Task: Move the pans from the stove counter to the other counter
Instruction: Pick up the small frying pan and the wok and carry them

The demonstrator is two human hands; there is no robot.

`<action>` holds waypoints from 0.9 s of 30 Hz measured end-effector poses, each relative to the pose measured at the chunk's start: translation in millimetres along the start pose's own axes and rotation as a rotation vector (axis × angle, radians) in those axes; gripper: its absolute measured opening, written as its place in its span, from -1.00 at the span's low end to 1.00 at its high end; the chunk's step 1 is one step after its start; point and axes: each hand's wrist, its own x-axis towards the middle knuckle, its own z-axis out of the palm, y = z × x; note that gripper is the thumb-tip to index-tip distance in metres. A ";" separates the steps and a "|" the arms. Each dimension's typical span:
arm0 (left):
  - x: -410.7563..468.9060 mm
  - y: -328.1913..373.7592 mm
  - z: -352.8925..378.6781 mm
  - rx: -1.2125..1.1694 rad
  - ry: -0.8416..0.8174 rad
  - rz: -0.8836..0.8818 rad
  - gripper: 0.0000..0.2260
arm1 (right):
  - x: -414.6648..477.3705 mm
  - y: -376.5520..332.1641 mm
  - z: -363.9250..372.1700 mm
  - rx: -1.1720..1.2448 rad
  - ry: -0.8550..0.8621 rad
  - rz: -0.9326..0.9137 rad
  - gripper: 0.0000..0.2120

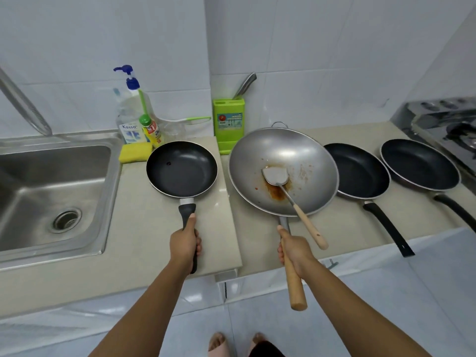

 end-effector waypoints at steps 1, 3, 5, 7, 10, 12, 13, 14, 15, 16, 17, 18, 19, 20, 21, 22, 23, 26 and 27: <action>-4.2 -0.2 -2.2 -0.004 -0.006 0.020 -0.55 | -6.6 -2.9 -0.2 -0.008 0.005 -0.011 -0.51; -14.9 1.4 -7.5 -0.015 -0.009 0.058 -0.55 | -19.6 -10.3 -1.1 -0.007 0.002 -0.044 -0.52; -27.0 2.4 -13.3 -0.036 0.002 0.084 -0.55 | -34.8 -18.4 -4.7 -0.009 -0.019 -0.085 -0.54; -41.3 4.5 -22.7 -0.071 0.026 0.113 -0.55 | -49.0 -24.6 -4.6 -0.024 -0.052 -0.134 -0.54; -60.6 5.4 -32.8 -0.078 0.071 0.162 -0.56 | -64.0 -28.7 -2.7 -0.022 -0.092 -0.189 -0.53; -80.2 4.5 -41.6 -0.108 0.129 0.199 -0.56 | -77.2 -32.1 -2.1 -0.047 -0.128 -0.229 -0.53; -92.1 2.7 -47.2 -0.132 0.165 0.206 -0.56 | -83.9 -32.8 -1.8 -0.059 -0.152 -0.244 -0.54; -101.7 0.6 -51.7 -0.154 0.192 0.213 -0.56 | -89.5 -33.6 -1.3 -0.067 -0.173 -0.255 -0.54; -110.4 -2.1 -55.6 -0.169 0.213 0.218 -0.56 | -94.5 -33.5 -1.0 -0.076 -0.192 -0.267 -0.55; -121.2 -6.6 -60.2 -0.183 0.241 0.220 -0.56 | -100.9 -31.7 -1.1 -0.093 -0.219 -0.280 -0.55; -131.4 -11.3 -64.5 -0.198 0.272 0.222 -0.56 | -106.5 -29.5 -1.0 -0.111 -0.247 -0.296 -0.56; -141.2 -16.7 -69.0 -0.213 0.308 0.224 -0.56 | -111.4 -27.0 -0.6 -0.125 -0.274 -0.314 -0.57; -150.6 -22.8 -74.2 -0.223 0.345 0.226 -0.56 | -116.4 -24.8 0.9 -0.141 -0.302 -0.334 -0.58; -159.7 -29.5 -79.9 -0.231 0.383 0.226 -0.55 | -121.7 -22.1 3.5 -0.160 -0.330 -0.352 -0.59; -168.5 -36.9 -85.9 -0.242 0.418 0.227 -0.55 | -127.1 -18.9 7.0 -0.185 -0.360 -0.367 -0.59; -176.9 -44.5 -92.4 -0.255 0.451 0.224 -0.55 | -132.8 -15.6 11.5 -0.214 -0.389 -0.377 -0.59; -185.5 -52.2 -99.0 -0.270 0.484 0.217 -0.55 | -138.6 -11.7 16.7 -0.243 -0.418 -0.385 -0.59; -209.5 -72.4 -120.5 -0.330 0.576 0.198 -0.56 | -156.6 -1.0 36.8 -0.300 -0.511 -0.406 -0.60; -216.7 -77.0 -128.2 -0.353 0.607 0.193 -0.56 | -163.2 2.4 45.0 -0.325 -0.535 -0.415 -0.60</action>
